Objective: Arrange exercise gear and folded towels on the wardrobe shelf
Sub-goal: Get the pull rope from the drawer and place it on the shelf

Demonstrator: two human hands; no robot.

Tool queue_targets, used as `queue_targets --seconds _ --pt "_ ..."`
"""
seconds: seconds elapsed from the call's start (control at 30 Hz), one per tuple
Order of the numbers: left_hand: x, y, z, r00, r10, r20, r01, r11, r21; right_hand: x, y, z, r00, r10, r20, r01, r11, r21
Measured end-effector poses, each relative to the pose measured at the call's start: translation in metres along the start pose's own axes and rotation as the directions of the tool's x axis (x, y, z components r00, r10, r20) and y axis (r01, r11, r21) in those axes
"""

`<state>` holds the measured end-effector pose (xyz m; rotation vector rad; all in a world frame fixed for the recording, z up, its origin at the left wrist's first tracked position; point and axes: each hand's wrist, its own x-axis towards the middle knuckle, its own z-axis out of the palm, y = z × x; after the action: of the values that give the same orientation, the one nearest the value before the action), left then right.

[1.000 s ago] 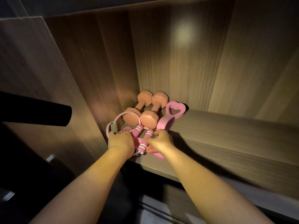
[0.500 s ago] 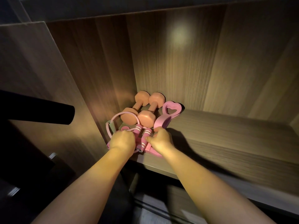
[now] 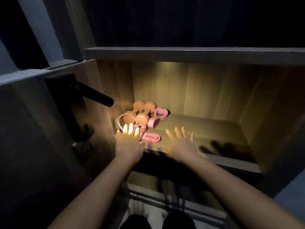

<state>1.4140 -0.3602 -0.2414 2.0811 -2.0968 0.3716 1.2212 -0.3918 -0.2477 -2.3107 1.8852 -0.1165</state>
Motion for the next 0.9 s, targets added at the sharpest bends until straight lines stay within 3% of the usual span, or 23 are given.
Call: queue_targets --seconds 0.23,0.5,0.7,0.9 --pt "-0.091 0.022 -0.010 1.000 -0.015 -0.019 0.011 0.982 -0.187 -0.105 0.019 0.018 0.995 -0.008 -0.101 0.016 0.996 0.086" --pt "-0.057 0.047 -0.011 0.985 0.055 0.163 0.021 0.903 -0.430 -0.084 0.031 0.005 0.999 0.005 -0.047 0.008 0.961 0.275" --pt "-0.009 0.052 -0.074 0.956 0.123 0.267 0.023 0.875 -0.484 -0.059 0.036 -0.074 0.997 0.043 0.070 -0.060 0.962 0.265" --pt "0.013 0.057 -0.167 0.883 0.215 0.418 0.028 0.864 -0.503 -0.081 0.029 -0.180 0.980 0.091 0.177 -0.143 0.942 0.305"
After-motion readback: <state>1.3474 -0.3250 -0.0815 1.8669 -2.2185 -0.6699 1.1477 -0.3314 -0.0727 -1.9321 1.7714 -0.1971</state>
